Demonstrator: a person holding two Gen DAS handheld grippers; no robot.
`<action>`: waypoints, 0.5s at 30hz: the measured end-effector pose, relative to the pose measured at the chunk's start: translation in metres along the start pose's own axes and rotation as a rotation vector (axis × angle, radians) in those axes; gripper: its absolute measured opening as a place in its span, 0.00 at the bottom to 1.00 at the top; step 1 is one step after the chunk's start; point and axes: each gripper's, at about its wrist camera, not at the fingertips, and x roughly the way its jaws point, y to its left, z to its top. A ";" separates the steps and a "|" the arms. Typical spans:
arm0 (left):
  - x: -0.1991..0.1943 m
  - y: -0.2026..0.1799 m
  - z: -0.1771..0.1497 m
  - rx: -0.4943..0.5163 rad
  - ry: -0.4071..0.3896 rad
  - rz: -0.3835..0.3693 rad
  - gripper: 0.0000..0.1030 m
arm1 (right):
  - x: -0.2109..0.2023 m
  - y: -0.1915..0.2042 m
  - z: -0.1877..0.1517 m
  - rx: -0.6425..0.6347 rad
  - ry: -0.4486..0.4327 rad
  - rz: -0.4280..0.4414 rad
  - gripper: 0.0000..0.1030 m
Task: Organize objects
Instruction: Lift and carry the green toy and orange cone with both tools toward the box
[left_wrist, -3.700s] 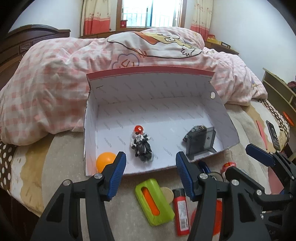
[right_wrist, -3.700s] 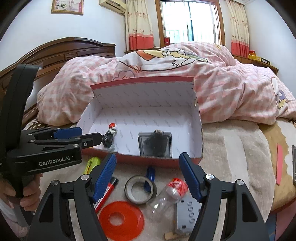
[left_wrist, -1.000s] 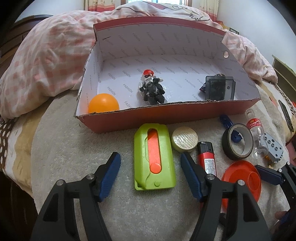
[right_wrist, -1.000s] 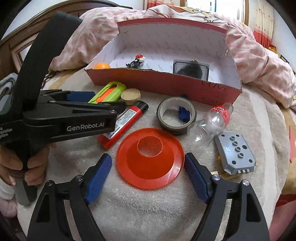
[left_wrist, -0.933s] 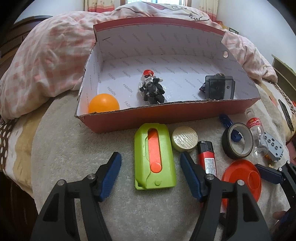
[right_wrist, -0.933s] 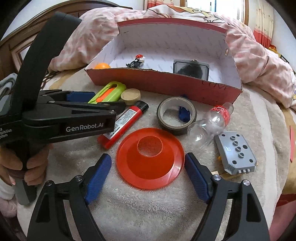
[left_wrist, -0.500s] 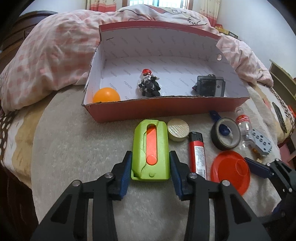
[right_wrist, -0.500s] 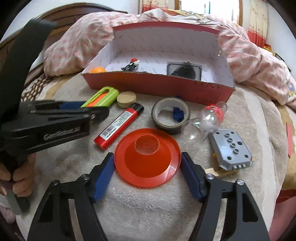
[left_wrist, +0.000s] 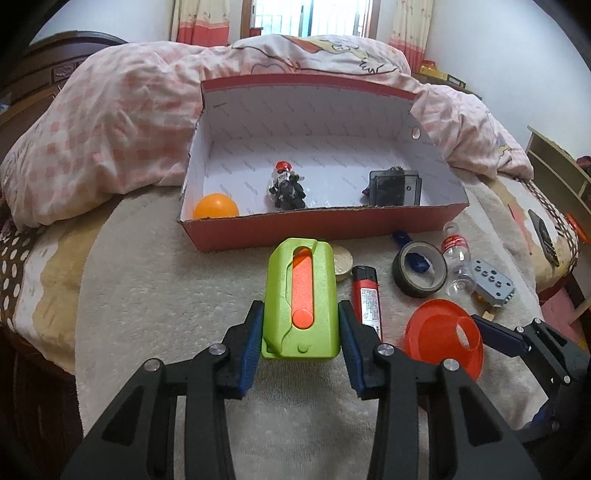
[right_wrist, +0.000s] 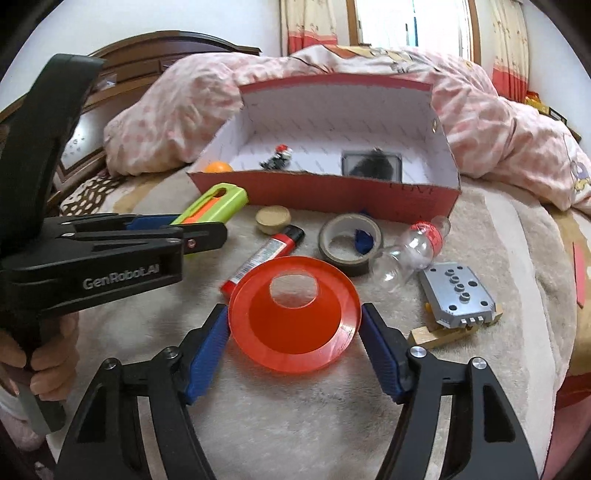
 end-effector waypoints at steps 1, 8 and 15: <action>-0.003 0.001 0.000 -0.001 -0.005 -0.001 0.38 | -0.002 0.001 0.000 -0.001 -0.004 0.007 0.69; -0.016 0.000 0.003 0.000 -0.032 -0.008 0.38 | -0.011 0.001 0.005 0.030 -0.013 0.054 0.69; -0.020 0.000 0.012 -0.011 -0.034 -0.017 0.38 | -0.017 -0.007 0.015 0.054 -0.025 0.071 0.69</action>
